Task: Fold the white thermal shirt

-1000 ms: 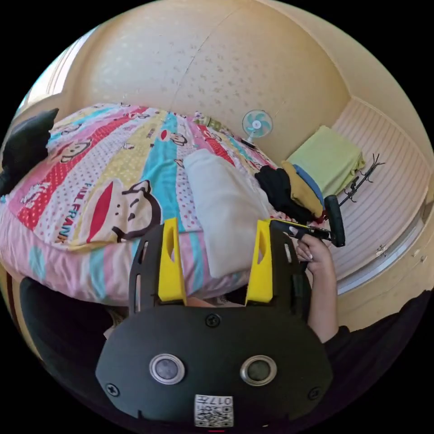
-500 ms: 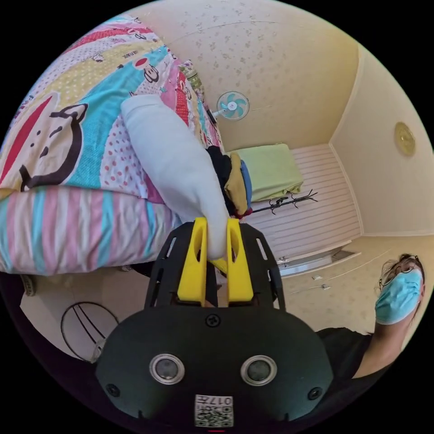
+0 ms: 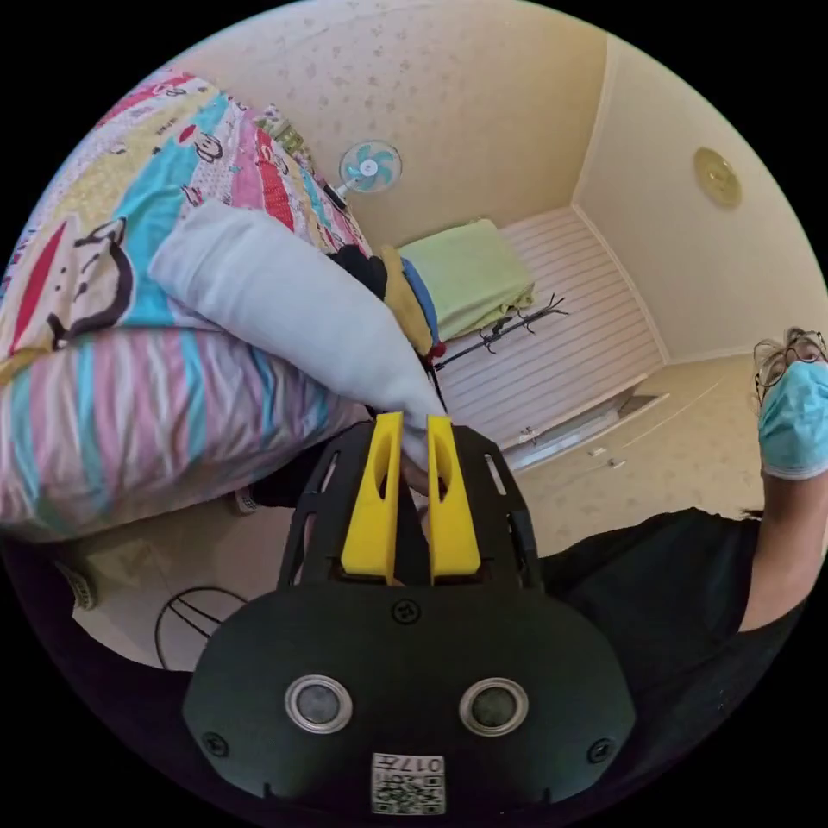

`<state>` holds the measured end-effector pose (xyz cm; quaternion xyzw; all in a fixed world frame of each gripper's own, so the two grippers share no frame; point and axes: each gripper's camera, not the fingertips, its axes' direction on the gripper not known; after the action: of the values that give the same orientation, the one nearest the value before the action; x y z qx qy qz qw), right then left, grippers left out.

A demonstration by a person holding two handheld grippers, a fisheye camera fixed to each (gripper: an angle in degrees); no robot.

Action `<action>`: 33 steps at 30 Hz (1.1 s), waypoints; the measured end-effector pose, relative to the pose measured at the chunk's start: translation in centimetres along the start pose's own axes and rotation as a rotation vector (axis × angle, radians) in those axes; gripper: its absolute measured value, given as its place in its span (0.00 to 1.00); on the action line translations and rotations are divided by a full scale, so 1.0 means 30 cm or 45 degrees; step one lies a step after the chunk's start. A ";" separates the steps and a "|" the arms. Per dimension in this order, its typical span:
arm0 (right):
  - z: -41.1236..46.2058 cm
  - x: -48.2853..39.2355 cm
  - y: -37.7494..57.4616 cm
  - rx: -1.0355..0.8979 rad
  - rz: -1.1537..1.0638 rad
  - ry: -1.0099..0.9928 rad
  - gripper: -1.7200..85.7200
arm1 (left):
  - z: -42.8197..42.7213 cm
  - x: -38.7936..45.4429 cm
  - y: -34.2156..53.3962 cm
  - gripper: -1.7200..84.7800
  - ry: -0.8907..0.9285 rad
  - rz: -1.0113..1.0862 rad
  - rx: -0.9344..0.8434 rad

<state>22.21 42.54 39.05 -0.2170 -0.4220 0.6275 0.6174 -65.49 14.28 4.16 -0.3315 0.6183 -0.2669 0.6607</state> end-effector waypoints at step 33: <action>2.414 0.682 -0.060 -1.104 0.137 -0.012 0.17 | -0.515 -0.729 -0.229 0.01 -0.624 -0.082 0.402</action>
<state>-37.12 42.99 85.39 -0.4751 -0.6373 0.4245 0.4336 -82.47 24.91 23.21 -0.2985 0.3804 -0.2926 0.8250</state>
